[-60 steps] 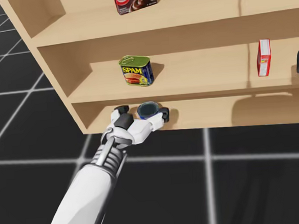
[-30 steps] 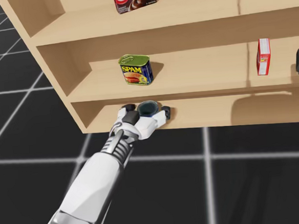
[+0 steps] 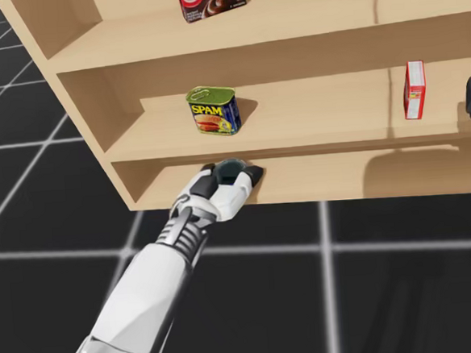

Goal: Find the tuna fish can on the shelf and bring it to me.

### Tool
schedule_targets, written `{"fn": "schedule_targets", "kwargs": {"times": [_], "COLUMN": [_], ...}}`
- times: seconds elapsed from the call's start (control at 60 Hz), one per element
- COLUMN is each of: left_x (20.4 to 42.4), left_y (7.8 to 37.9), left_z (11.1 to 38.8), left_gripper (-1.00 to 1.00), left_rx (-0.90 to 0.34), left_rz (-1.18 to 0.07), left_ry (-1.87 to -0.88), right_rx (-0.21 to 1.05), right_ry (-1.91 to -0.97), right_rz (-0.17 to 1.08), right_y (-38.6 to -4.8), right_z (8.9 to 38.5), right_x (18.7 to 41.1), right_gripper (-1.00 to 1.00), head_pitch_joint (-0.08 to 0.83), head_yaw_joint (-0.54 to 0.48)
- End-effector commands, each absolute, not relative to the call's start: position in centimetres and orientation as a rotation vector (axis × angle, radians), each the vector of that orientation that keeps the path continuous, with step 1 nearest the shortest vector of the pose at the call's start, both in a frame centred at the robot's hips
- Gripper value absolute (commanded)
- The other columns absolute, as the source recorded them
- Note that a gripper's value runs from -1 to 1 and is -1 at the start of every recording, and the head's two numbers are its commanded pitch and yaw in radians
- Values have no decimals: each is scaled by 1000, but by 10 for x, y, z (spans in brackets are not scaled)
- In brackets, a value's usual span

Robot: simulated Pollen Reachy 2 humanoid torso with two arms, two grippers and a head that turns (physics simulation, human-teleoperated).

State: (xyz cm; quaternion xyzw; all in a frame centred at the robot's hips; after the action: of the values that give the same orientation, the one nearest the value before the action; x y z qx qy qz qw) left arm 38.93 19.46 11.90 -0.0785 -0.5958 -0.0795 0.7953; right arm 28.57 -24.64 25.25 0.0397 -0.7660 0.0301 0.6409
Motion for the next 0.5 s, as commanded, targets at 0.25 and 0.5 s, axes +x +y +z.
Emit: {"fn": "schedule_targets", "kwargs": {"times": [0.25,0.5], "left_x": [352,297], "left_y": [182,202], "left_z": [157,164], "left_gripper": [1000,1000], "left_rx": [-220,-118], "left_rz": [-171,-254], "left_ry": [-1389,-1311], "right_rx": [92,179], "right_ry": [-1748,-1722], "right_rz": [68,76], "right_y": [-245,-245], "right_z": [252,254], "right_x": [286,284], "right_gripper": [-1000,-1000], "head_pitch_joint": [609,600], "head_yaw_joint": [228,226]}}
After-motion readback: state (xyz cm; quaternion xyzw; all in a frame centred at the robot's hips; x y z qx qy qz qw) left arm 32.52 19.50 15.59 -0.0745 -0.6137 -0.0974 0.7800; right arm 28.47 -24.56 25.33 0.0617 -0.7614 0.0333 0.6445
